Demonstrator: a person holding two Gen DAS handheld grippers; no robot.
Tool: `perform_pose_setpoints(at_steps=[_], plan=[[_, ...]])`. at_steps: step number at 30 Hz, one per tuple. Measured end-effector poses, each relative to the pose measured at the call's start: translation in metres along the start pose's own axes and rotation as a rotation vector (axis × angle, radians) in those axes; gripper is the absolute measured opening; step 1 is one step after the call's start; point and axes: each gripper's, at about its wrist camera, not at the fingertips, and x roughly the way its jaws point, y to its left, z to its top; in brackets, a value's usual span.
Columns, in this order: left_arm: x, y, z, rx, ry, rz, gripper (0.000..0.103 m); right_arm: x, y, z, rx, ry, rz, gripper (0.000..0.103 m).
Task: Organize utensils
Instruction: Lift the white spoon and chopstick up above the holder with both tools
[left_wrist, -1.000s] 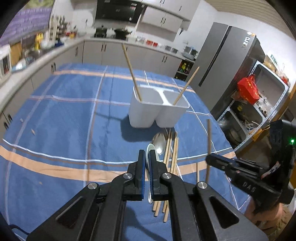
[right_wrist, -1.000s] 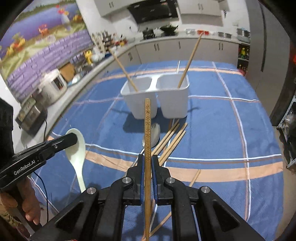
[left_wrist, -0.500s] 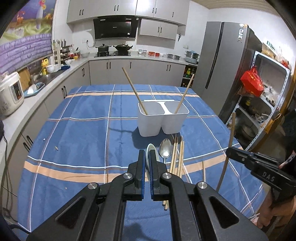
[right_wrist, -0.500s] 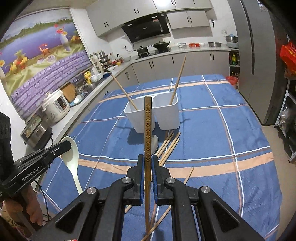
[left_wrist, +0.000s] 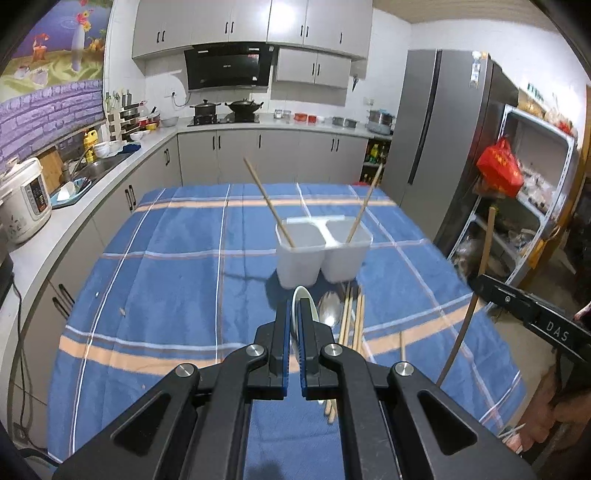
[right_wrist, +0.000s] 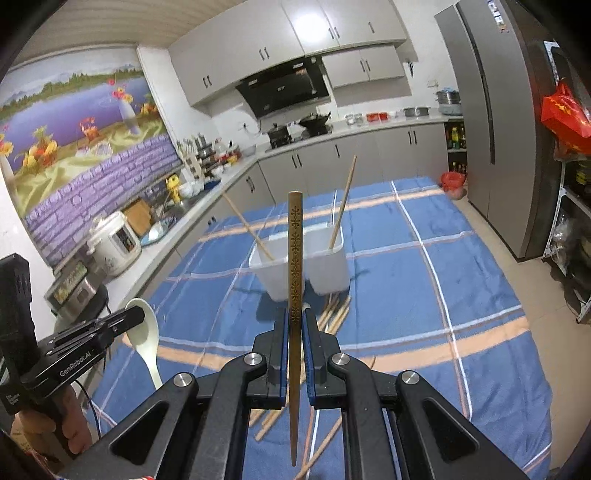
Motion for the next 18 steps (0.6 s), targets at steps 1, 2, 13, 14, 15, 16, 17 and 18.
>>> perform_pose_setpoints(at_steps=[1, 2, 13, 14, 15, 16, 17, 18], plan=[[-0.001, 0.002, 0.005, -0.003, -0.010, -0.002, 0.003, -0.001, 0.000, 0.005, 0.005, -0.016, 0.002, 0.008], [-0.002, 0.004, 0.013, -0.007, -0.022, -0.004, 0.003, -0.002, 0.000, 0.011, 0.010, -0.031, 0.003, 0.008], [0.013, 0.017, 0.112, 0.018, -0.193, 0.047, 0.003, 0.028, 0.003, 0.090, 0.046, -0.170, -0.012, 0.008], [0.021, 0.016, 0.120, 0.031, -0.204, 0.056, 0.003, 0.036, 0.002, 0.099, 0.054, -0.185, -0.020, 0.008], [0.031, 0.014, 0.127, 0.045, -0.213, 0.067, 0.003, 0.042, 0.000, 0.106, 0.061, -0.194, -0.026, 0.008], [0.040, 0.013, 0.134, 0.056, -0.218, 0.074, 0.003, 0.053, -0.002, 0.117, 0.075, -0.206, -0.033, 0.008], [0.050, 0.011, 0.140, 0.067, -0.224, 0.076, 0.004, 0.059, -0.004, 0.123, 0.084, -0.213, -0.036, 0.008], [0.062, 0.009, 0.146, 0.077, -0.227, 0.078, 0.004, 0.067, -0.005, 0.129, 0.092, -0.220, -0.041, 0.008]])
